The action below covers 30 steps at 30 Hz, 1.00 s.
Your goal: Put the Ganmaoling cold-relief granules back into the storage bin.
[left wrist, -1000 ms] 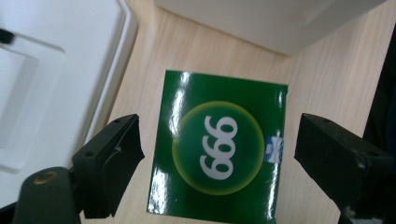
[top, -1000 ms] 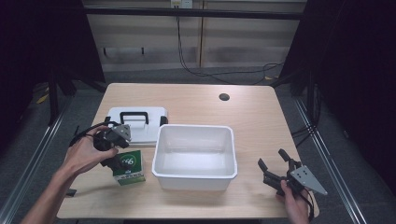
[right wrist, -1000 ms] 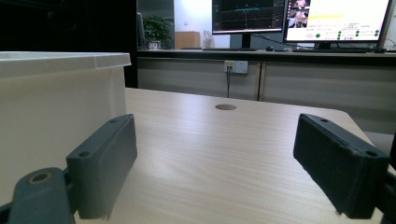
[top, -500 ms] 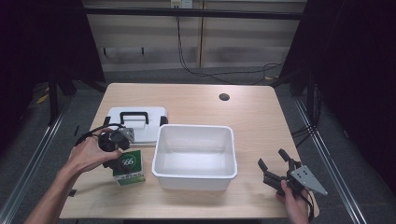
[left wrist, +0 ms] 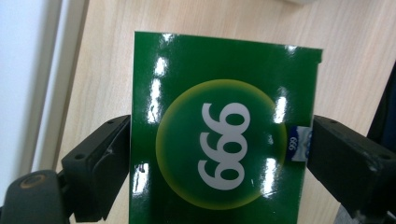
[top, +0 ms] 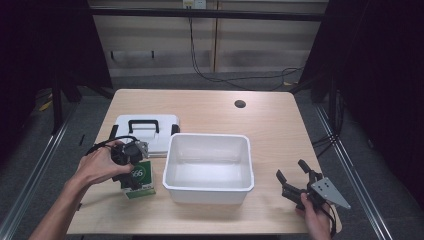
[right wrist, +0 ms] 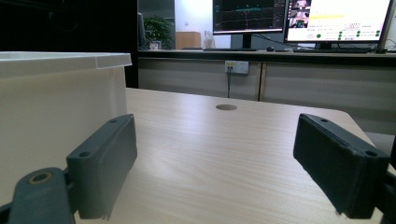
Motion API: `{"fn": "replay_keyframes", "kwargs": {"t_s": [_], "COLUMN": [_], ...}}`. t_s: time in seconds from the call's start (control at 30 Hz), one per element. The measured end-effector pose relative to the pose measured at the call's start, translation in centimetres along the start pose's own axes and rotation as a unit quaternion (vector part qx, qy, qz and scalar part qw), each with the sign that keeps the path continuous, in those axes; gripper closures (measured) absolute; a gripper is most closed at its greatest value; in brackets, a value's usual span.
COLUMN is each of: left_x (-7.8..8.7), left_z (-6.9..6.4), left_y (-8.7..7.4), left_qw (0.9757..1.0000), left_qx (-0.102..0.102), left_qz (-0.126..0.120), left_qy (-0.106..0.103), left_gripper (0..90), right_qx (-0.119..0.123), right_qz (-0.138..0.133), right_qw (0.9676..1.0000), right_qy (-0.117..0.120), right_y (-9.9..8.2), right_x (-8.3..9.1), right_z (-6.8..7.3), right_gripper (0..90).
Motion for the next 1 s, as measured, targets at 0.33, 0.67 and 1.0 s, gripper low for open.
{"fn": "replay_keyframes", "kwargs": {"t_s": [0.33, 0.67, 1.0], "left_x": [-0.18, -0.21, -0.15], "left_z": [0.08, 0.05, 0.00], "left_y": [0.09, 0.39, 0.52], "left_qw": [0.9997, 0.9982, 0.9970], "left_qx": [0.002, 0.007, -0.001], "left_qz": [0.023, 0.059, 0.077], "left_qy": [0.003, -0.002, 0.002], "left_gripper": [11.8, 12.1, 14.5], "right_qx": [0.001, 0.002, 0.000], "right_qz": [-0.001, -0.001, -0.001], "right_qw": [1.0000, 1.0000, 1.0000], "right_qy": [0.000, 0.000, 0.000], "right_y": [0.01, 0.01, 0.00], "right_x": [-0.01, 0.00, 0.02], "right_z": [0.00, -0.01, -0.01], "right_gripper": [12.9, 12.8, 12.8]}}
Point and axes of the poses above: each handheld gripper's, and its own axes: x roughly backward along the jaws, y roughly out of its top, z roughly to its left, the point moved 9 cm from there along -x, roughly forward along the jaws, and after that the axes turned 8 degrees about y, right-handed, at the moved point
